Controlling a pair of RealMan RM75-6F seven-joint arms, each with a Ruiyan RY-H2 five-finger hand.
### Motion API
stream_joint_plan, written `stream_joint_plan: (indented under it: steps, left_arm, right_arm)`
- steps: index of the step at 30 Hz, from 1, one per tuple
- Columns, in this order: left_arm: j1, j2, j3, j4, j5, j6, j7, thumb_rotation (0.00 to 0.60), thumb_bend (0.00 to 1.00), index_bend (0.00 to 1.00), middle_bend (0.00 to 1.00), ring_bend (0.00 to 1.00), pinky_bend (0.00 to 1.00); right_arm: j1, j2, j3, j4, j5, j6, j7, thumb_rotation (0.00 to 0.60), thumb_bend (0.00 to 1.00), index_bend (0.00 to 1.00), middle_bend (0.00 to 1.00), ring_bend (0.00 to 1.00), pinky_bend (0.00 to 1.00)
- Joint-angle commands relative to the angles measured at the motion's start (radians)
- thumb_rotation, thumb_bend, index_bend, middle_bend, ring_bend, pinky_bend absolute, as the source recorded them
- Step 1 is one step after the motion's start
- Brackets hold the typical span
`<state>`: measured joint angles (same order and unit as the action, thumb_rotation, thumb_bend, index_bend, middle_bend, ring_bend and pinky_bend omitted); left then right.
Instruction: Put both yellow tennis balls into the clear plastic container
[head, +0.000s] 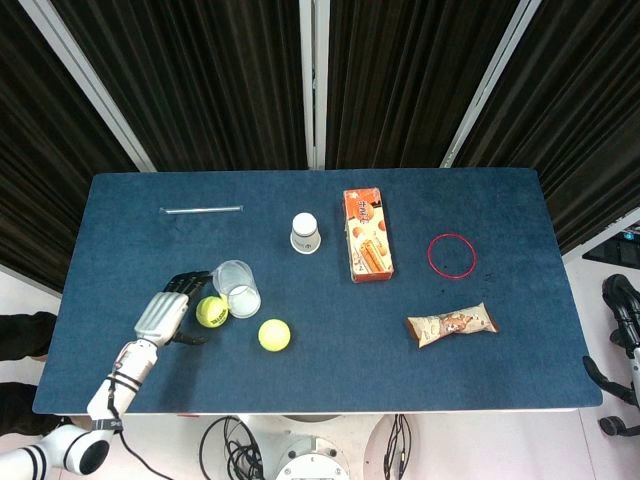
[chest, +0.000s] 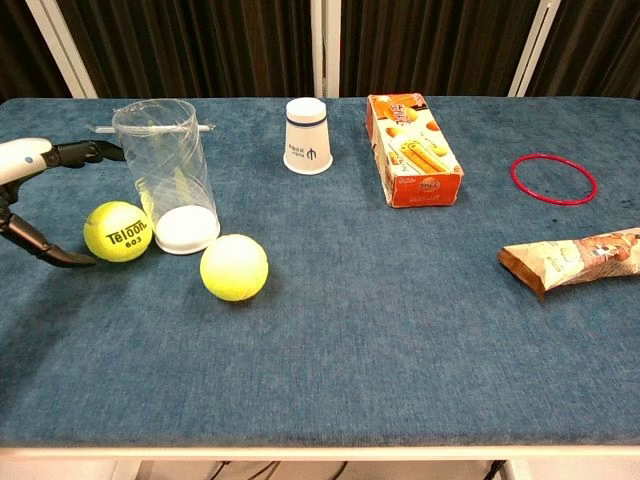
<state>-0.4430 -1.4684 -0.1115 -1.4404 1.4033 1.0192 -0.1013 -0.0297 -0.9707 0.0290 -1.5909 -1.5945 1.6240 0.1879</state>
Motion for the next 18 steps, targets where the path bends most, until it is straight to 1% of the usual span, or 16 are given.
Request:
stream_joint_plan:
  steps: [1,6,11,13,18]
  left_arm:
    - [-0.011,-0.019,0.0,0.02,-0.011,-0.013,-0.014,0.6,0.03,0.1,0.07,0.0,0.08]
    - [-0.03,-0.058,-0.004,0.073,-0.025,-0.02,-0.009,0.6,0.03,0.11,0.1,0.0,0.09]
    - [-0.041,-0.085,-0.009,0.107,-0.046,-0.02,0.016,0.6,0.03,0.15,0.13,0.06,0.19]
    - [-0.044,-0.093,-0.011,0.117,-0.058,-0.023,0.025,0.6,0.03,0.18,0.16,0.1,0.24]
    - [-0.05,-0.108,-0.008,0.134,-0.076,-0.032,0.037,0.6,0.05,0.23,0.29,0.19,0.29]
  right_arm:
    - [0.003,-0.003,0.0,0.002,0.002,-0.006,0.002,0.6,0.21,0.0,0.0,0.0,0.0]
    - [0.003,-0.002,0.002,0.005,0.005,-0.008,0.008,0.6,0.22,0.0,0.0,0.0,0.0]
    - [-0.001,-0.002,0.005,0.016,0.013,-0.004,0.022,0.6,0.23,0.0,0.0,0.0,0.0]
    - [-0.001,-0.002,0.006,0.017,0.015,-0.004,0.023,0.6,0.23,0.0,0.0,0.0,0.0]
    - [0.001,-0.007,0.004,0.02,0.015,-0.013,0.021,0.6,0.24,0.0,0.0,0.0,0.0]
